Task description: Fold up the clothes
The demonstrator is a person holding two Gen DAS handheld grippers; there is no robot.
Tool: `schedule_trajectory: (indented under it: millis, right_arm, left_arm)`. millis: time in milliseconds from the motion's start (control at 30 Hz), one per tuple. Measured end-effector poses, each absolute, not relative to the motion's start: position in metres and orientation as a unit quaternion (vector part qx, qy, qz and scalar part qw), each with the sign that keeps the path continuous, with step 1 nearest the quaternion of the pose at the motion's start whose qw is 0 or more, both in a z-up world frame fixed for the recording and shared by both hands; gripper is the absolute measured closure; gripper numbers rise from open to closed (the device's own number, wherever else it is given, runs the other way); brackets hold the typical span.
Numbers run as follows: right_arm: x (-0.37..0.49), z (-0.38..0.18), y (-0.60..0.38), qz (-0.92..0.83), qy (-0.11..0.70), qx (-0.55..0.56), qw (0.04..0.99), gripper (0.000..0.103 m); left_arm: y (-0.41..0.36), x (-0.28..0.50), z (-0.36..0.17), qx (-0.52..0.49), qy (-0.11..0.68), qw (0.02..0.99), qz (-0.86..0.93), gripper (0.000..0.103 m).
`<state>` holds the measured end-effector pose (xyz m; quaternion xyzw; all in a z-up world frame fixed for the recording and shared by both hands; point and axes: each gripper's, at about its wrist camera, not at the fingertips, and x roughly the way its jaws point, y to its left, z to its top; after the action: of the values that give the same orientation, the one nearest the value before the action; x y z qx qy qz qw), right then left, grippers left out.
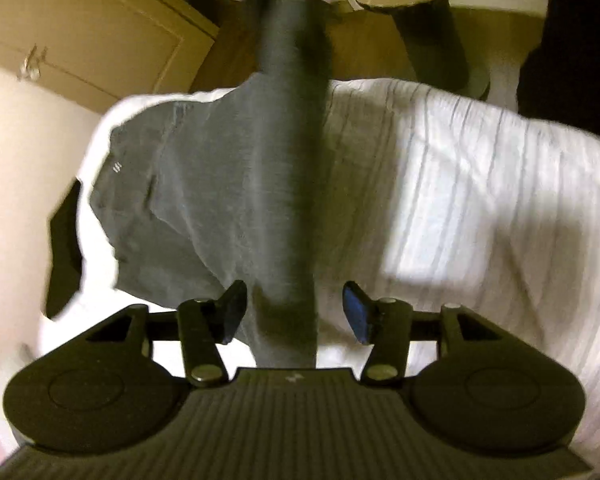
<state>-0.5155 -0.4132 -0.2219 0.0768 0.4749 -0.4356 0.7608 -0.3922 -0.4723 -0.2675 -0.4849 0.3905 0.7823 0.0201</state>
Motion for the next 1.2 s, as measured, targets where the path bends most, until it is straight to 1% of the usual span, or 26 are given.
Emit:
schedule_trajectory:
  millis: [33, 67, 100, 233, 300, 333, 400, 500, 633, 700, 733, 833, 1000, 1200]
  right_arm:
    - [-0.517, -0.215, -0.414, -0.439, 0.471, 0.075, 0.761, 0.083]
    - [-0.519, -0.208, -0.416, -0.442, 0.468, 0.074, 0.762, 0.083]
    - [-0.521, -0.206, -0.417, -0.446, 0.467, 0.072, 0.76, 0.083]
    - [-0.529, -0.195, -0.416, -0.463, 0.456, 0.063, 0.757, 0.082]
    - [-0.53, -0.189, -0.409, -0.471, 0.45, 0.052, 0.757, 0.073]
    - [-0.53, -0.187, -0.406, -0.476, 0.448, 0.045, 0.756, 0.054]
    - [-0.531, -0.185, -0.403, -0.488, 0.446, 0.04, 0.75, 0.038]
    - [-0.531, -0.186, -0.403, -0.496, 0.452, 0.029, 0.741, 0.038]
    - [-0.533, -0.191, -0.416, -0.492, 0.464, 0.01, 0.736, 0.039]
    - [-0.535, -0.193, -0.423, -0.489, 0.469, 0.003, 0.735, 0.062]
    - [-0.536, -0.193, -0.427, -0.488, 0.471, 0.001, 0.735, 0.08]
    - [-0.549, -0.179, -0.434, -0.49, 0.458, 0.028, 0.741, 0.084]
    - [-0.579, -0.138, -0.453, -0.514, 0.421, 0.046, 0.746, 0.084]
    - [-0.641, -0.097, -0.501, -0.552, 0.359, 0.063, 0.75, 0.084]
  left_arm:
    - [-0.475, -0.395, -0.262, -0.485, 0.383, 0.014, 0.786, 0.086]
    - [-0.479, -0.397, -0.256, -0.485, 0.375, 0.008, 0.79, 0.087]
    - [-0.483, -0.399, -0.249, -0.486, 0.363, 0.002, 0.795, 0.092]
    - [-0.51, -0.412, -0.207, -0.486, 0.288, -0.018, 0.825, 0.095]
    - [-0.521, -0.418, -0.187, -0.484, 0.255, -0.02, 0.837, 0.095]
    - [-0.525, -0.421, -0.179, -0.485, 0.243, -0.02, 0.84, 0.095]
    - [-0.533, -0.429, -0.167, -0.489, 0.227, -0.018, 0.842, 0.095]
    - [-0.54, -0.436, -0.152, -0.491, 0.209, -0.018, 0.846, 0.095]
    - [-0.546, -0.441, -0.143, -0.494, 0.206, -0.012, 0.845, 0.095]
    - [-0.547, -0.442, -0.14, -0.497, 0.21, -0.007, 0.842, 0.095]
    - [-0.548, -0.443, -0.139, -0.498, 0.213, -0.005, 0.841, 0.095]
    - [-0.549, -0.448, -0.126, -0.495, 0.216, -0.006, 0.841, 0.095]
    - [-0.57, -0.473, -0.088, -0.476, 0.222, -0.028, 0.851, 0.095]
    - [-0.617, -0.544, -0.047, -0.475, 0.24, -0.034, 0.846, 0.095]
